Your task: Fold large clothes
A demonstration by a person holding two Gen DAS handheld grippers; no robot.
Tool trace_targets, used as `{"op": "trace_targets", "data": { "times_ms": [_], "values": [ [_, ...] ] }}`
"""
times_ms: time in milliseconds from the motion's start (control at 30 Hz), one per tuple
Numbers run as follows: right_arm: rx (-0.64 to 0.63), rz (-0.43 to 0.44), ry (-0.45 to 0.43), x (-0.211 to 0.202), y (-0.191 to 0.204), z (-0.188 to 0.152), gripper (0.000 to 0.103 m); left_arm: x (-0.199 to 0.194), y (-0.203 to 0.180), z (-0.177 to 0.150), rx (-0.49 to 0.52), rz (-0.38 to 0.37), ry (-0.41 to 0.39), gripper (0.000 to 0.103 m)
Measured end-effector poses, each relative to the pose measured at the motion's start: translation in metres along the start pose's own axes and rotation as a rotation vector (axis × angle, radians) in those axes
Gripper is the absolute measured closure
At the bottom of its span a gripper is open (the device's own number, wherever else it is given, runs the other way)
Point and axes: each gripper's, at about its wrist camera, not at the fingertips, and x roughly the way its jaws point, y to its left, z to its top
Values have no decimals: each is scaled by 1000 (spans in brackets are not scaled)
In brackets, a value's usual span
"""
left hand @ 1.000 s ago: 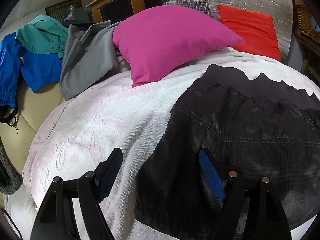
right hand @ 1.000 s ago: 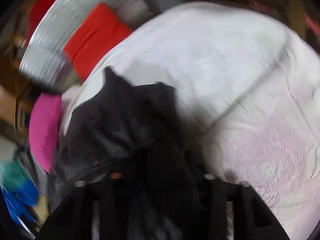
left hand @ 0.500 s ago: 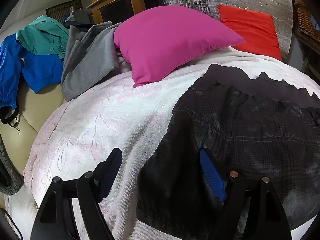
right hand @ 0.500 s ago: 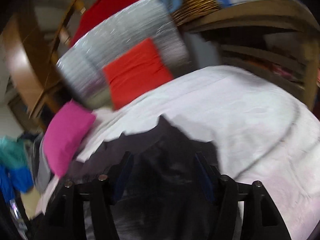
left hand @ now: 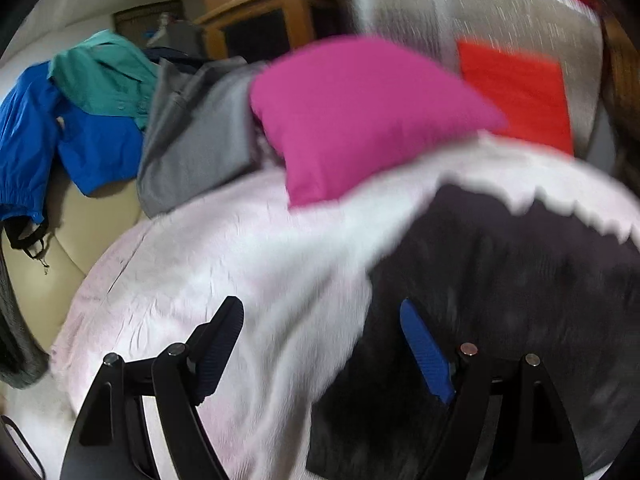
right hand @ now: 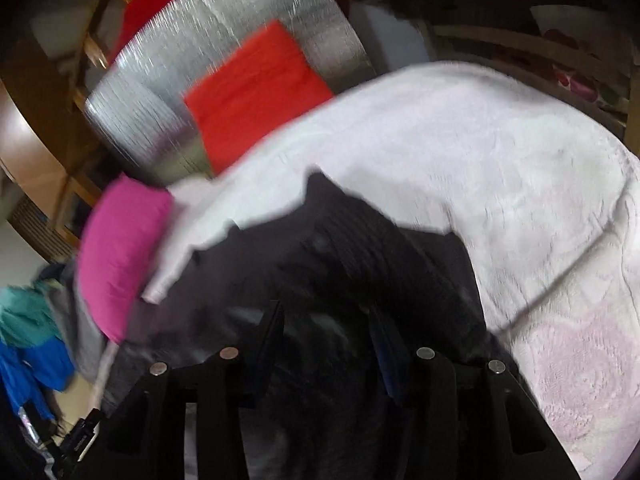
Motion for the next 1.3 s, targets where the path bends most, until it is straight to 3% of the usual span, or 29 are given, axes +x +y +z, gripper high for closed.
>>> {"op": "trace_targets", "data": {
  "times_ms": [100, 267, 400, 500, 567, 667, 833, 1067, 1167, 1300],
  "values": [
    [15, 25, -16, 1, 3, 12, 42, 5, 3, 21, -56, -91, -2, 21],
    [38, 23, 44, 33, 10, 23, 42, 47, -28, 21, 13, -198, 176, 21],
    [72, -44, 159, 71, -2, 22, 42, 80, -47, 2, 90, -164, 312, 19],
    [43, -61, 159, 77, 2, 20, 42, 86, -47, -5, 71, -163, 324, 16],
    [26, -56, 139, 65, 10, 20, 42, 73, -47, 0, 75, -141, 278, 16],
    [-23, -35, 66, 34, 25, 21, 41, 35, -49, 4, 105, -89, 139, 17],
    [-176, -81, -66, -48, 65, -8, 26, -56, -43, -3, 92, -67, -68, 16],
    [-349, -191, -150, -157, 101, -84, 21, -172, -14, -24, 55, -121, -200, 9],
    [-397, -181, -137, -193, 118, -109, 21, -224, -4, -30, 71, -97, -257, 8],
    [-458, -186, -192, -245, 145, -133, 21, -282, 14, -36, 50, -114, -338, 3]
  ]
}}
